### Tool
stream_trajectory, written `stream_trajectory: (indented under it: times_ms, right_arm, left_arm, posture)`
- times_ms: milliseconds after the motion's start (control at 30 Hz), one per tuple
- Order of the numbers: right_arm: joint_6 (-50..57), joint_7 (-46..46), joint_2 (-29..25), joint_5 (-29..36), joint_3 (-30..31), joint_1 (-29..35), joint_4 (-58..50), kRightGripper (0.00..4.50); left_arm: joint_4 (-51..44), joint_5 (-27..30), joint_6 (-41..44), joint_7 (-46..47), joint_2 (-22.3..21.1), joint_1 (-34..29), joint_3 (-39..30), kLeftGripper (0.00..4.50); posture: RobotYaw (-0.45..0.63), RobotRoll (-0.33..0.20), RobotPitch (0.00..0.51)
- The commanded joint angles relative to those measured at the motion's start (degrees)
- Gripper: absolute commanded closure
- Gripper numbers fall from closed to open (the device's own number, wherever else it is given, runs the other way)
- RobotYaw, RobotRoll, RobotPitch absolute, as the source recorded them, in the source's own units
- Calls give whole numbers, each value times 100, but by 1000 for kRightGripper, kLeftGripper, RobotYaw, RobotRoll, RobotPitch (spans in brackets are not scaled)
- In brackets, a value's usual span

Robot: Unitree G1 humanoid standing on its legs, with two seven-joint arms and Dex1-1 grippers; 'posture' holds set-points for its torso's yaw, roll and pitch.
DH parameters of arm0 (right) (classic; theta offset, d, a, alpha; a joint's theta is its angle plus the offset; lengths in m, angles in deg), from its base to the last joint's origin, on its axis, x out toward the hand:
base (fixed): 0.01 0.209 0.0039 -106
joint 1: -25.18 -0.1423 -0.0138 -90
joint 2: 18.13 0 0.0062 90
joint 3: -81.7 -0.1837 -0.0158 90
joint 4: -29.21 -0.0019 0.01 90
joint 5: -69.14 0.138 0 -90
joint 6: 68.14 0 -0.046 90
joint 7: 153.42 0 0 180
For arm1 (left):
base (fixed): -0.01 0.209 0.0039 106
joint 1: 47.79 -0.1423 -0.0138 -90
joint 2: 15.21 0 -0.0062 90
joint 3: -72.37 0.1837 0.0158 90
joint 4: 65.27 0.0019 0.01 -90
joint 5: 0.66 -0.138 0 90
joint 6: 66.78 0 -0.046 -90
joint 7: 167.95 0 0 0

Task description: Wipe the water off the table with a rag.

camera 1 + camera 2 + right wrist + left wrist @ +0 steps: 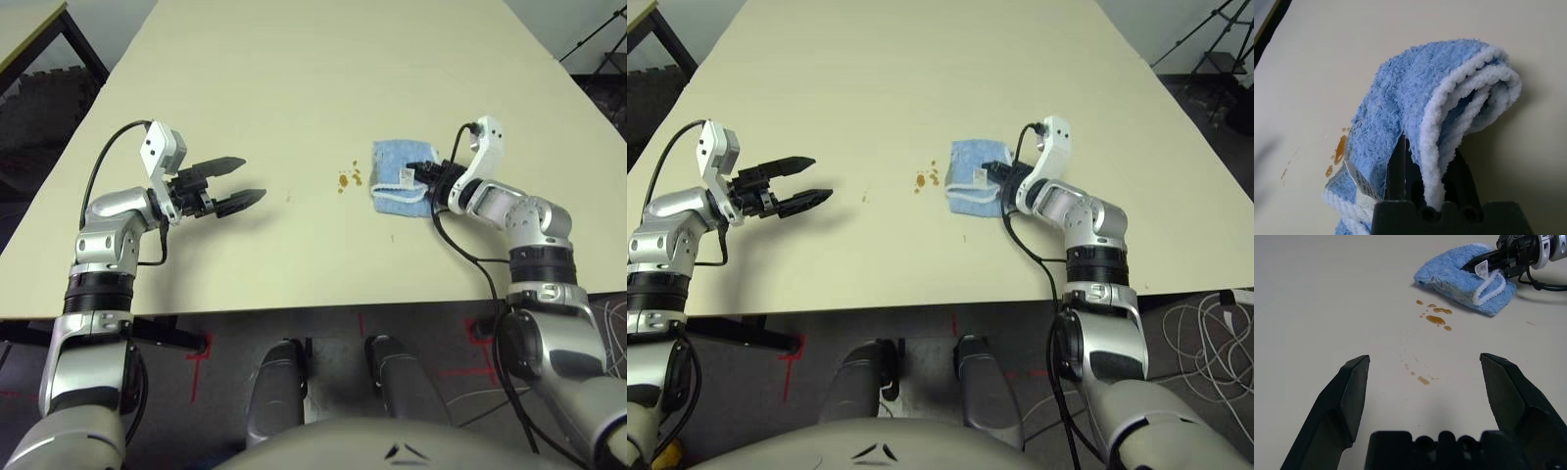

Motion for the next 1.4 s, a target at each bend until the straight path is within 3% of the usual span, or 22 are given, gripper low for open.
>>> stream_trajectory:
  times_ms: [33,667,933,1167,1400]
  right_arm:
    - [-128,-46,316,-159,313,-78,173,4485]
    - [315,-619,1186,-305,1169,8,-23,4485]
    - [544,-828,1219,-328,1374,138,-287,4485]
    - [37,-453,694,-463,759,-9,90,4485]
    - [-313,-367,-161,-413,224,-364,575,4485]
  left_arm:
    - [-126,-11,27,2,-20,-63,-5,0]
    - [-261,8,37,103,70,-127,-5,0]
    - [-283,-2,41,122,89,-135,-4,0]
    - [-290,-6,40,145,99,-142,3,0]
    - [-269,-19,35,128,80,-117,12,0]
  posture:
    - [-90,0,140]
    - [-73,0,125]
    - [-75,0,124]
    - [-79,0,127]
    - [-85,0,130]
